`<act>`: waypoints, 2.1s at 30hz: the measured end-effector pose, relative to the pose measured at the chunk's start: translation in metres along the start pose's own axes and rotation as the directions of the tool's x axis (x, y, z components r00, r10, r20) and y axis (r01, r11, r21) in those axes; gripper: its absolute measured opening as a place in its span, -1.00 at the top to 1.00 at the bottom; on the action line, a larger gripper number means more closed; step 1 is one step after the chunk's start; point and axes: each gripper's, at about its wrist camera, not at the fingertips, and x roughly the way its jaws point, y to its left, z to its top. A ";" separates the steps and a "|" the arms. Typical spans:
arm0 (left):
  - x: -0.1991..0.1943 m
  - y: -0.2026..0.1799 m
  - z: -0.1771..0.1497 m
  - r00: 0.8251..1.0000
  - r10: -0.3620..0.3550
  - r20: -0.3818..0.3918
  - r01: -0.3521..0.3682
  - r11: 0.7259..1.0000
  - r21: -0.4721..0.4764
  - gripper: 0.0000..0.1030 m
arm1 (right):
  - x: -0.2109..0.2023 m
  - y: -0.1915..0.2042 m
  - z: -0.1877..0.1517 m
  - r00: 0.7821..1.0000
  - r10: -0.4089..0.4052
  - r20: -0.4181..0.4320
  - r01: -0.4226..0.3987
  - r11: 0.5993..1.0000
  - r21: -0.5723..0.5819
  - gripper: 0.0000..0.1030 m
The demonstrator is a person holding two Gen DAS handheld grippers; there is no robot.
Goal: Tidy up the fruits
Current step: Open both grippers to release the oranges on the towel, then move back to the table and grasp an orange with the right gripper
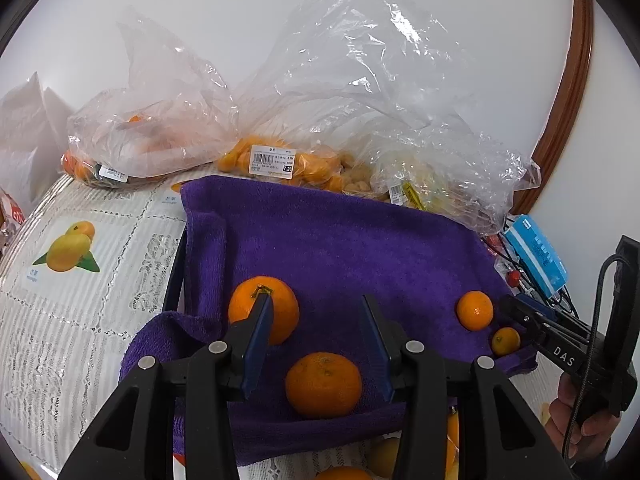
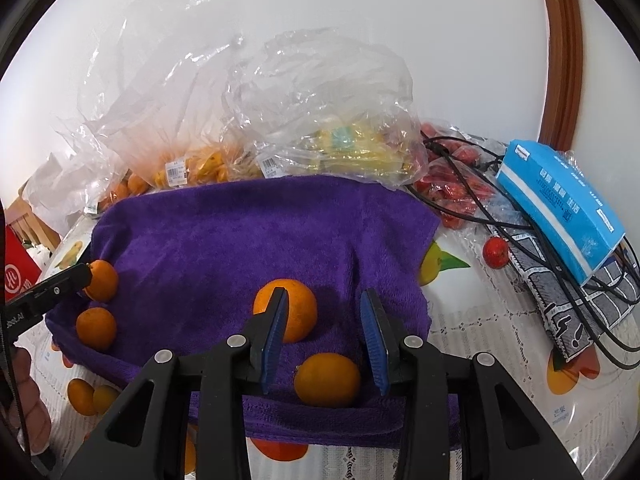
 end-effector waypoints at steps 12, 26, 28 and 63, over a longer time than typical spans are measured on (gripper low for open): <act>-0.011 -0.004 0.000 0.999 0.002 0.035 -0.003 1.000 0.013 -0.06 | -0.028 0.014 0.000 0.993 -0.006 0.122 0.011 0.999 -0.046 0.03; -0.036 0.002 -0.008 0.996 0.064 0.061 -0.066 0.997 0.031 -0.07 | -0.068 0.040 -0.014 0.992 0.087 0.091 -0.081 0.994 -0.067 0.05; -0.043 0.006 -0.015 0.996 0.065 0.060 -0.067 0.997 0.028 -0.07 | -0.074 0.045 -0.022 0.992 0.096 0.087 -0.089 0.993 -0.075 0.07; -0.069 0.032 -0.079 0.999 0.040 -0.035 -0.039 0.999 0.024 -0.06 | -0.037 0.070 -0.077 0.981 0.156 -0.111 -0.159 0.987 -0.020 0.36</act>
